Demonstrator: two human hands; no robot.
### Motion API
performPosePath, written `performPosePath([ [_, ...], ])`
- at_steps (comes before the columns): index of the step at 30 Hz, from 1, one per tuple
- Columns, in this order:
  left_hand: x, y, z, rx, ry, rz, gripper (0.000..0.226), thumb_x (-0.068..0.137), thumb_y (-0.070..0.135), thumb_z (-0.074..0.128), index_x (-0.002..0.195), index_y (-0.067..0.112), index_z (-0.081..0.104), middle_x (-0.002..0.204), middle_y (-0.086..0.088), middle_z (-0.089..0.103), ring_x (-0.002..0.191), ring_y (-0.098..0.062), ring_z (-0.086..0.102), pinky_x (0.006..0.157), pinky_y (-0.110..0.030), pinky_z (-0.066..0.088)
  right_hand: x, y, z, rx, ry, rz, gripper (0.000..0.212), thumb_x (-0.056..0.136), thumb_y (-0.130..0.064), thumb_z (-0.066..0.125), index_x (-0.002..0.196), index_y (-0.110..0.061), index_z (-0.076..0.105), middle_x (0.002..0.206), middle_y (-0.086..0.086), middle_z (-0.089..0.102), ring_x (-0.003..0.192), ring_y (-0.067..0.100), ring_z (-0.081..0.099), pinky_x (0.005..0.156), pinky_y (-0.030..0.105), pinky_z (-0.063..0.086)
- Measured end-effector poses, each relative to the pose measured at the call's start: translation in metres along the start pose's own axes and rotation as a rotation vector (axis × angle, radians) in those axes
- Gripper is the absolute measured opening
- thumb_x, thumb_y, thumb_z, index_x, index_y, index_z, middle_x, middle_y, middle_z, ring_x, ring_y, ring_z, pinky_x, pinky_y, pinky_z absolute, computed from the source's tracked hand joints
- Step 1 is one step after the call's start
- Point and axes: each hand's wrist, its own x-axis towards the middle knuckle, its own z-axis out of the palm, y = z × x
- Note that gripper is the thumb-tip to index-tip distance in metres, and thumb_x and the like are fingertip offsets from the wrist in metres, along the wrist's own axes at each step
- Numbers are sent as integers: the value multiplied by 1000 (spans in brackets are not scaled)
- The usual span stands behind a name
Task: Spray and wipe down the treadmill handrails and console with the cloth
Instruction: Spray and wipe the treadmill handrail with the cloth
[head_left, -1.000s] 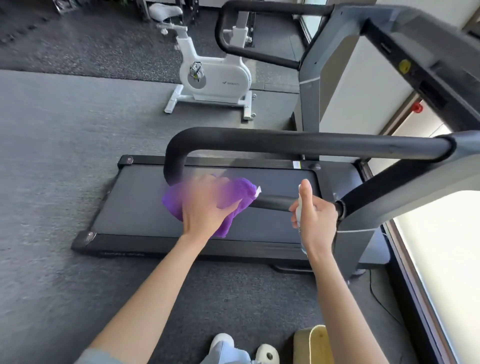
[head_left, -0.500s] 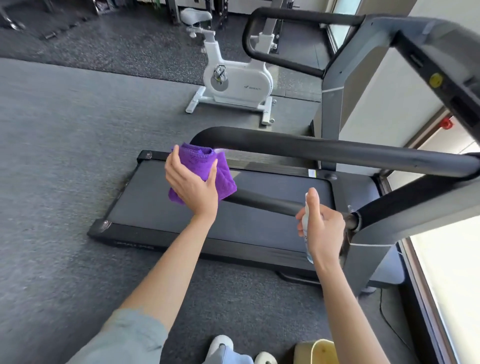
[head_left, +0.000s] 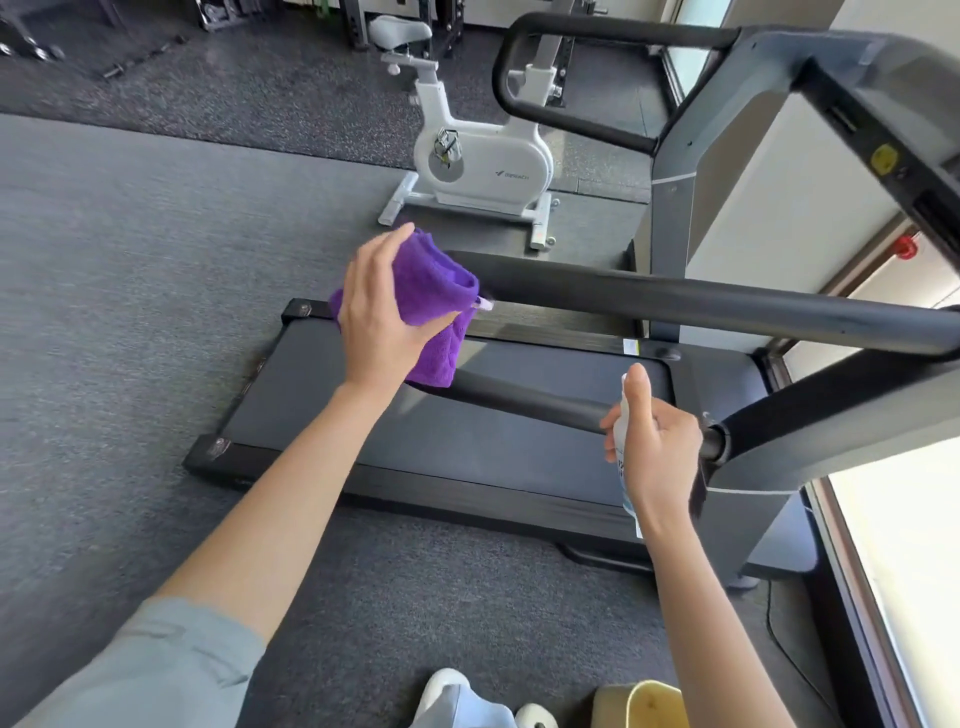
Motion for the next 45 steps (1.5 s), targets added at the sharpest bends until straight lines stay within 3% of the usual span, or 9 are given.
performPosePath([
  [3,-18,-12,-5,-158,-18,-222,80,68,37,85,133,6,50,130,0,57,116,-17,57,99,-18,41,-4,1,5,-3,-18,-9,73,82,-80,39,44,-20,56,42,-1,52,50,20,53,84,56,54],
  [5,-23,-15,-8,-147,-50,-237,81,70,44,81,134,6,48,130,2,54,117,-17,55,101,-20,40,-7,3,5,-8,-24,-12,72,82,-80,39,39,-23,52,42,1,52,52,23,53,82,58,55],
  [12,13,27,-6,123,-15,126,66,81,64,64,122,13,62,118,-6,61,106,-27,58,92,-39,44,-3,-7,-2,13,-12,-19,70,81,-80,38,38,-26,52,44,3,53,54,24,56,80,58,54],
  [19,44,90,18,407,-441,410,81,60,88,53,110,25,64,103,4,64,91,-26,60,82,-39,42,3,-21,-16,87,32,-63,71,81,-79,40,40,-24,53,45,3,56,53,25,56,78,60,56],
  [26,52,143,53,409,-658,440,80,63,86,57,116,27,59,104,7,67,95,-22,64,76,-34,43,13,-20,-45,130,93,-74,72,81,-80,41,45,-20,56,45,5,56,48,19,52,72,55,54],
  [30,59,136,31,367,-794,297,113,51,84,66,137,17,39,134,-2,56,118,-28,56,92,-42,43,20,-18,-59,128,80,-49,71,79,-81,41,43,-23,57,43,1,52,49,20,50,72,50,51],
  [33,66,113,7,364,-889,302,116,47,90,61,140,25,40,137,5,51,126,-22,48,99,-43,41,25,-14,-69,141,80,-39,71,79,-80,41,41,-23,56,45,2,54,50,21,52,74,53,53],
  [38,56,114,17,511,-739,344,99,56,96,35,137,39,47,115,5,63,99,-29,62,82,-38,45,25,-2,-82,171,77,-39,71,81,-78,42,44,-20,55,38,-2,47,50,22,51,75,56,53],
  [45,44,216,96,403,-871,418,82,69,85,51,132,32,50,119,7,66,105,-25,62,81,-33,37,40,5,-120,203,125,-18,71,79,-81,44,49,-17,59,41,-1,50,48,20,50,72,54,53],
])
